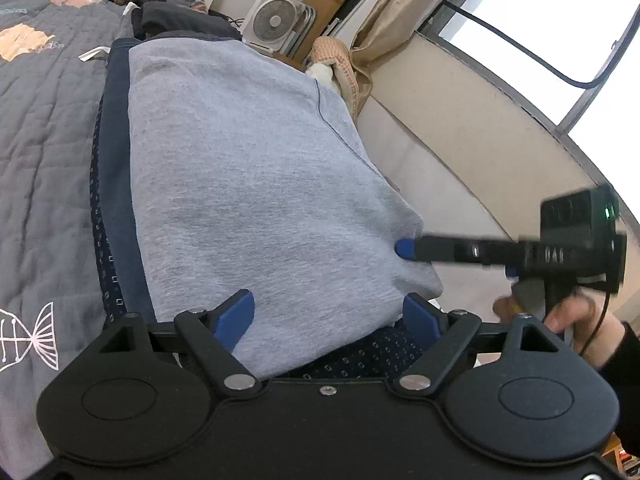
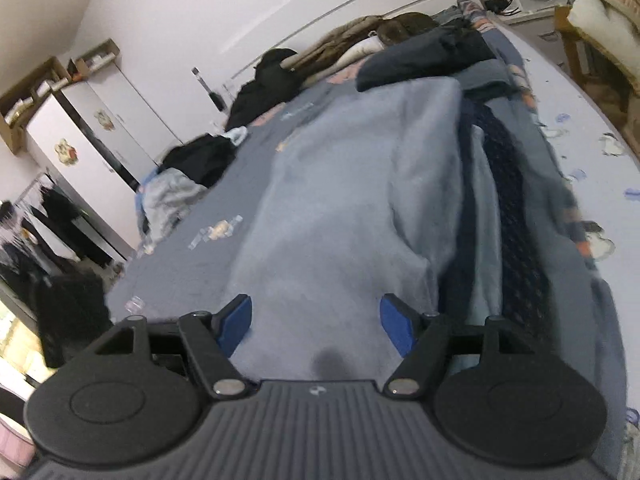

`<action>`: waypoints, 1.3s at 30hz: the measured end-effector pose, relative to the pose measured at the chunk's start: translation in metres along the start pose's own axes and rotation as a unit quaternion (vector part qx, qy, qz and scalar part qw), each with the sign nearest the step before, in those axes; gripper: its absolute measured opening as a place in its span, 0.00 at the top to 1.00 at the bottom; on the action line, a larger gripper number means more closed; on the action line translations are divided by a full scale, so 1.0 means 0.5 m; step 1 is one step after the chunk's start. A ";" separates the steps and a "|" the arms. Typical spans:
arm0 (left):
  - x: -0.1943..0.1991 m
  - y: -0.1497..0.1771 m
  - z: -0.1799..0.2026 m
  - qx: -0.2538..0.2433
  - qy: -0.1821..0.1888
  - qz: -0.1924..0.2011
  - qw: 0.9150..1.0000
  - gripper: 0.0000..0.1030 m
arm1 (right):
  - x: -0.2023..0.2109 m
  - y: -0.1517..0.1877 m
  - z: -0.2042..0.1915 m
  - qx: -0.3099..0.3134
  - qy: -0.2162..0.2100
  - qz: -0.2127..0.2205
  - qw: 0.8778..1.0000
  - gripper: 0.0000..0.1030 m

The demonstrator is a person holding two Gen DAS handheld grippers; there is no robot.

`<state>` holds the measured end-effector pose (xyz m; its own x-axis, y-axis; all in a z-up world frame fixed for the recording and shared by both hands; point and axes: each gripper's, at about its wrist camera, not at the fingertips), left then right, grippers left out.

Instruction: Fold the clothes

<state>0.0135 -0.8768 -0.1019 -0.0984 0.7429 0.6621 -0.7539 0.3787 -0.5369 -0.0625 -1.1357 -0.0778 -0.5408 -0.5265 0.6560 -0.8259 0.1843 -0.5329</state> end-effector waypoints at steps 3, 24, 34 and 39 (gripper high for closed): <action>-0.002 -0.003 0.003 0.001 -0.002 0.001 1.000 0.20 | 0.012 0.036 0.007 0.014 0.011 0.011 1.000 0.32; 0.021 0.048 0.114 -0.041 -0.170 0.054 0.983 0.60 | 0.034 0.107 -0.004 0.030 0.056 0.083 0.995 0.31; 0.022 0.055 0.098 -0.039 -0.168 0.035 0.984 0.57 | 0.023 0.133 0.049 0.014 0.116 0.053 0.992 0.31; 0.047 0.046 0.093 -0.027 -0.173 0.074 0.982 0.56 | 0.098 0.074 0.012 0.047 0.093 0.110 0.988 0.31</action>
Point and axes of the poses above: each gripper's, at about its wrist camera, not at the fingertips, and x roughly against the way its jaws point, z to its right, y to its underside, and after that the axes turned 12 degrees about -z, right-handed
